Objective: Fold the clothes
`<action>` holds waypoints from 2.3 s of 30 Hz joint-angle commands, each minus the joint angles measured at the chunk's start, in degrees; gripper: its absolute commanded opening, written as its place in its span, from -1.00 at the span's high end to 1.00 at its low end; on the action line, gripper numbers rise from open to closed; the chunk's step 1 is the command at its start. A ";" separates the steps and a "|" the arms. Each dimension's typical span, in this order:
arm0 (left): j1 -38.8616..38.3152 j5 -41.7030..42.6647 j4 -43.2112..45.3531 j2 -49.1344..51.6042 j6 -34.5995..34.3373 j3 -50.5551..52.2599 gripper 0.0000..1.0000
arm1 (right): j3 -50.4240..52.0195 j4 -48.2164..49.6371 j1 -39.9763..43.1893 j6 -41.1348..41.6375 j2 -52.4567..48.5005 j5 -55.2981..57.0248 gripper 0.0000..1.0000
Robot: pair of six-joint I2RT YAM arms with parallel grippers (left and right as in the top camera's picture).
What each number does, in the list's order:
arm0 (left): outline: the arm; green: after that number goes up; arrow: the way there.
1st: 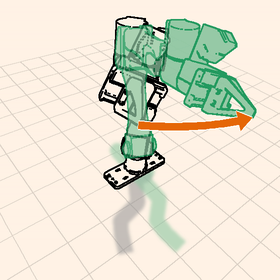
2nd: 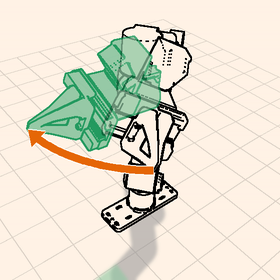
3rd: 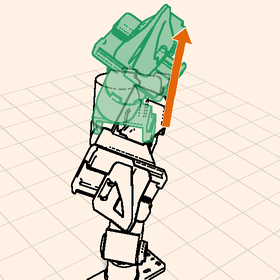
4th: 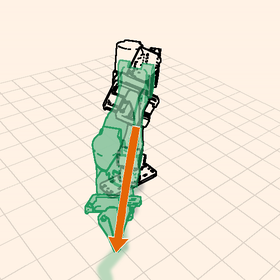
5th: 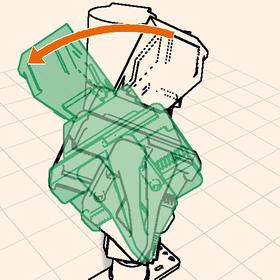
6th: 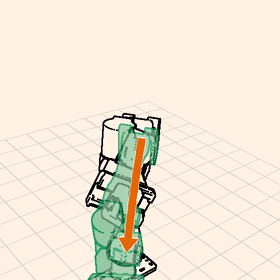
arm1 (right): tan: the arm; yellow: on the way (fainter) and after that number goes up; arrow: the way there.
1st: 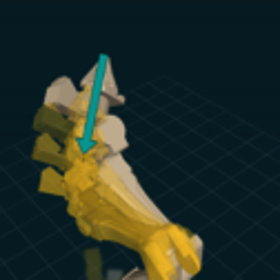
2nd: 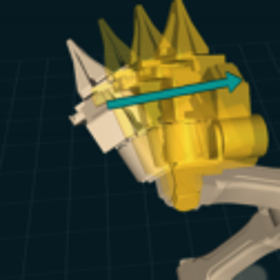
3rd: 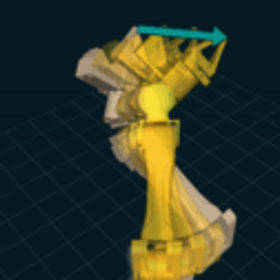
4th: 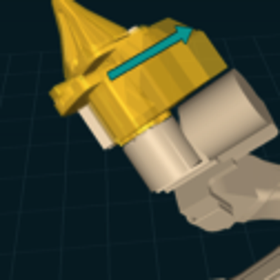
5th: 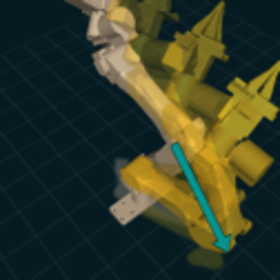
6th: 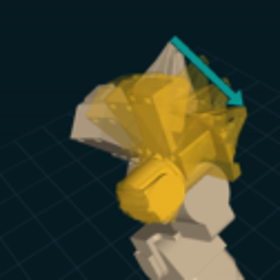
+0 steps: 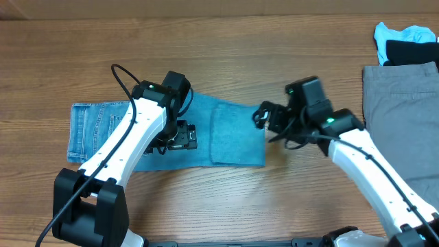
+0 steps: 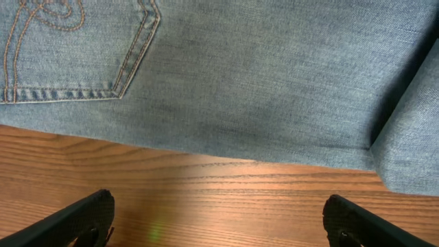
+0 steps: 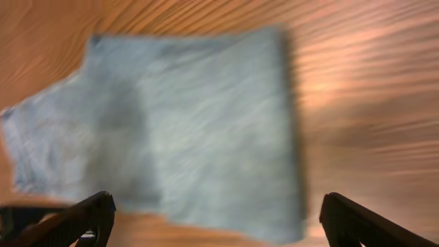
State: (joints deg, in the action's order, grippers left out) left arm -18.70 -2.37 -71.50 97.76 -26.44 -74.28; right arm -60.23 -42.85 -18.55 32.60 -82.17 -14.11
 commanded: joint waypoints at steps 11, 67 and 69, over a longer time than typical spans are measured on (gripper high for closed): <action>0.31 0.52 0.20 0.39 0.31 0.07 -1.00 | 0.66 7.10 3.65 -13.57 -20.81 -12.70 -0.93; 0.31 5.01 8.02 0.39 0.26 5.62 -1.00 | -4.72 -5.44 1.36 -2.12 -4.98 8.07 0.92; 0.31 5.14 7.39 0.39 0.26 5.62 -0.99 | -4.72 -3.45 -0.11 -0.46 -5.70 8.09 0.92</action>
State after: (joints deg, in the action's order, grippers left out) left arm -18.70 1.74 -63.51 97.76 -26.44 -68.95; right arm -63.33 -48.73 -16.71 28.91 -87.18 -6.57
